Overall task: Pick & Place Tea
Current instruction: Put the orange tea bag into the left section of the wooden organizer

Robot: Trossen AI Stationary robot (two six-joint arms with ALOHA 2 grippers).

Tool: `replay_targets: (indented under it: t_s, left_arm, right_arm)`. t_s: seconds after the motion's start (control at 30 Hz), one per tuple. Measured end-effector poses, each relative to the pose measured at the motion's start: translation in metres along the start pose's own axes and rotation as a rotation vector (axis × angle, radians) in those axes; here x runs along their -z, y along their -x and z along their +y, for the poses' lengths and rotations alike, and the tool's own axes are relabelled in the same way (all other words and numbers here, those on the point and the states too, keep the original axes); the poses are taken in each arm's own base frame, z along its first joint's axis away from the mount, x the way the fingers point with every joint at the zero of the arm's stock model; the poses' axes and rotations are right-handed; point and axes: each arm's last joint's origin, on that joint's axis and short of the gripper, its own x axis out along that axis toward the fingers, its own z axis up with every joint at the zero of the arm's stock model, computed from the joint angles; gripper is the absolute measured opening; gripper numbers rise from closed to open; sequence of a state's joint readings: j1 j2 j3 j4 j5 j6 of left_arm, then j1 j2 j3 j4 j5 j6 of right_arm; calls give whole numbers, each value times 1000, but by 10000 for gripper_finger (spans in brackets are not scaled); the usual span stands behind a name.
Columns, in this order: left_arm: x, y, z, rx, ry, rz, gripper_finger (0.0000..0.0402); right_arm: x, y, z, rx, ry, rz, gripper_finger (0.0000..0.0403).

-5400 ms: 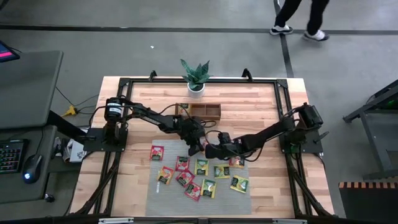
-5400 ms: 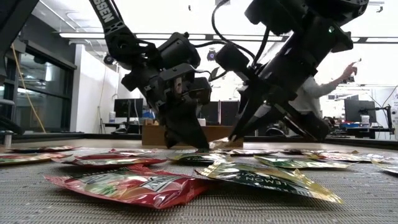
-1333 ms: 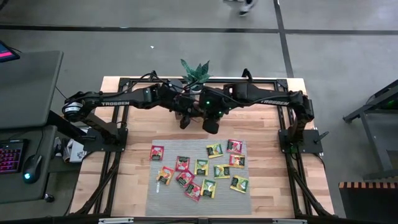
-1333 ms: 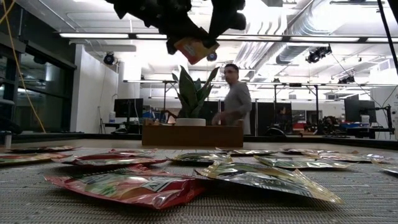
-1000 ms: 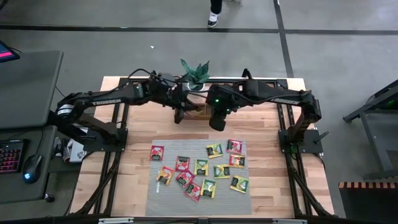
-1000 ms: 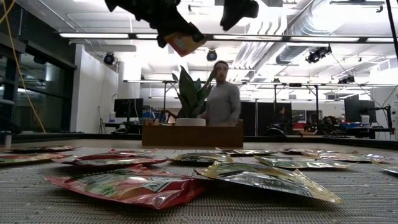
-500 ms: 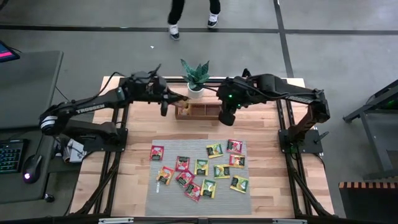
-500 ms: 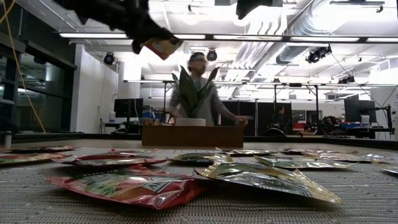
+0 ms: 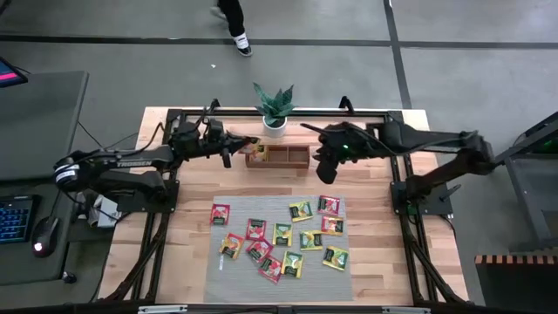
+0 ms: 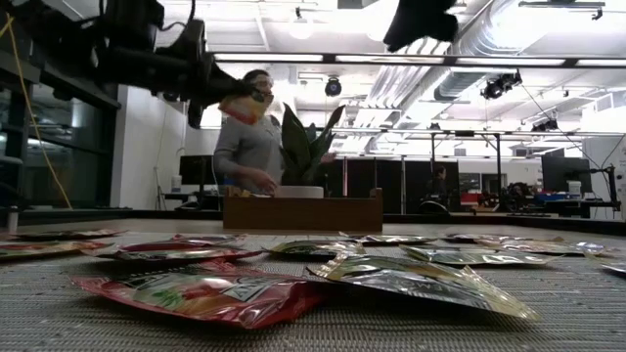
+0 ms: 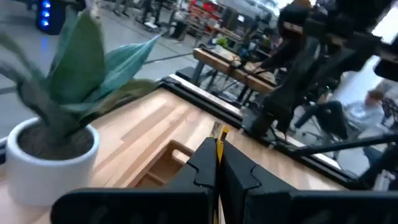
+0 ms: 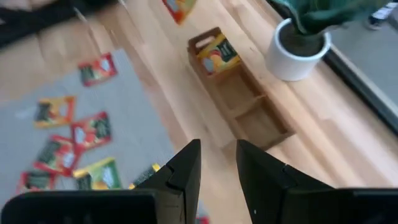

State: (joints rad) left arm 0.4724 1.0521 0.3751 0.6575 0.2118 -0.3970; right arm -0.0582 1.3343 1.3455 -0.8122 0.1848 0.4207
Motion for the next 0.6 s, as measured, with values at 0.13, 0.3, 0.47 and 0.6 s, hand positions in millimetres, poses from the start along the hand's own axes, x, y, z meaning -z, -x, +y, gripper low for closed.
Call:
replay_targets:
  t_s: [0.13, 0.3, 0.47, 0.6]
  left_arm:
    - [11, -3, 6, -13, 40, -20, 0]
    - [29, -16, 17, -50, 73, 11, 0]
    - [42, -26, 26, -84, 114, 7, 0]
    - [54, -33, 33, -110, 166, 9, 0]
  right_arm:
    - [25, -5, -6, -76, -78, -88, 99]
    - [45, -8, -9, -143, -143, -143, 99]
    - [54, -9, -6, -164, -156, -140, 99]
    - [55, -8, -3, -175, -148, -138, 99]
